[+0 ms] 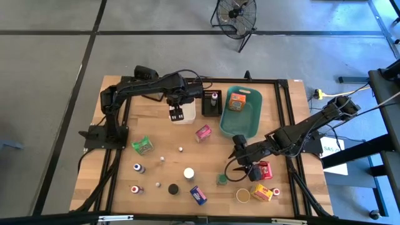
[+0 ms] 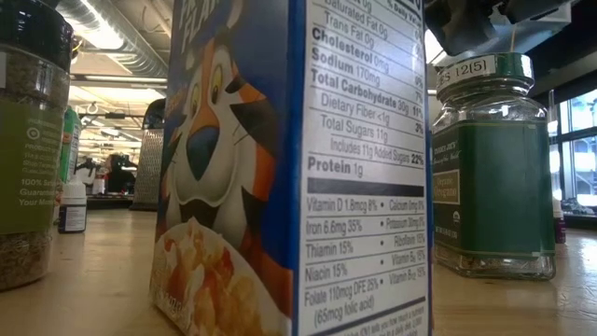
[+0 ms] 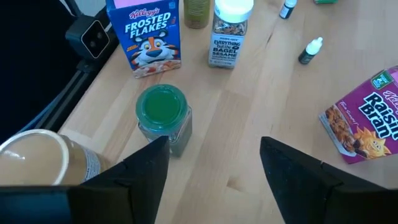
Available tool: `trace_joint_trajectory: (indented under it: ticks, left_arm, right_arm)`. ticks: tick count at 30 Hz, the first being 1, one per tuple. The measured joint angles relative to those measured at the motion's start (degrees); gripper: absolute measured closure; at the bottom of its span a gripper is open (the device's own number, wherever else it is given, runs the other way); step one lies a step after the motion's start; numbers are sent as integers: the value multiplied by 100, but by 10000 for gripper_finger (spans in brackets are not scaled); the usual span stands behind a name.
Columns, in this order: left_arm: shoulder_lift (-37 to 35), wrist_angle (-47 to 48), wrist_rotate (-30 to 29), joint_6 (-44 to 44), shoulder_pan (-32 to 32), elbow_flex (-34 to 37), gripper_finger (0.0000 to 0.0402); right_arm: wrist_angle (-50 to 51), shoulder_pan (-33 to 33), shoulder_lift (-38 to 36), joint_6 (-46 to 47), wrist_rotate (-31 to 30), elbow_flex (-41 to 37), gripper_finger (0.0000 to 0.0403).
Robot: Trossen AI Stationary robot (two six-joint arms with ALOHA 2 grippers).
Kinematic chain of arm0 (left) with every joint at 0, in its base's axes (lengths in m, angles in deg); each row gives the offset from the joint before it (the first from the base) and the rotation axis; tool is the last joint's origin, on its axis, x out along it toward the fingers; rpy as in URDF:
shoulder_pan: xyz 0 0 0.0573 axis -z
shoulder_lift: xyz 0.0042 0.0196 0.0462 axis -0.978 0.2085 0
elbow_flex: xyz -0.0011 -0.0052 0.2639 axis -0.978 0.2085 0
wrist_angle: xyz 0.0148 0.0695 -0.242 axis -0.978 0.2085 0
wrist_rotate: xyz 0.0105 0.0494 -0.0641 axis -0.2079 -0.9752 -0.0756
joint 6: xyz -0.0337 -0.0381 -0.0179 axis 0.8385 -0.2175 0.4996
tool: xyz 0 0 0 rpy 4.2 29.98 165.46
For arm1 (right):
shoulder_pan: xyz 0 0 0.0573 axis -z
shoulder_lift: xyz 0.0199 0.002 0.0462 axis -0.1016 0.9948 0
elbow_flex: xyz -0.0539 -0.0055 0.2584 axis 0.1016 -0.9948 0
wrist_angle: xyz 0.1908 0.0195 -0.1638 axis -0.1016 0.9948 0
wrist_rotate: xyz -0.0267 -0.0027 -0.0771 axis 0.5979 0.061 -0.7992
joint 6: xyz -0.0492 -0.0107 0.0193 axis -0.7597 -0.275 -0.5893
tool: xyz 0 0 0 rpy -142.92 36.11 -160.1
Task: Pick & Place Kitchen Items
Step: Put the yellow cereal box into the green bin
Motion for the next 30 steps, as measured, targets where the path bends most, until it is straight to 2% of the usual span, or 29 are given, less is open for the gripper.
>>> trace_joint_trajectory:
  ticks: [8,15,18,21,25,30]
  left_arm:
    - [0,-4,0,66,0,0,119]
    - [2,-2,-68,181,31,2,119]
    - [3,-3,-103,181,31,4,119]
    - [4,-7,-103,181,16,4,119]
    - [4,-30,-177,177,9,4,119]
    - [4,-156,-275,140,9,4,119]
  right_arm:
    - [65,0,0,307,104,0,100]
    - [276,0,0,281,104,17,98]
    - [516,-59,2,279,131,303,98]
    - [694,-181,2,316,421,649,98]
    - [821,-381,-7,914,961,1083,98]
    - [1011,-746,-4,2659,1372,1230,98]
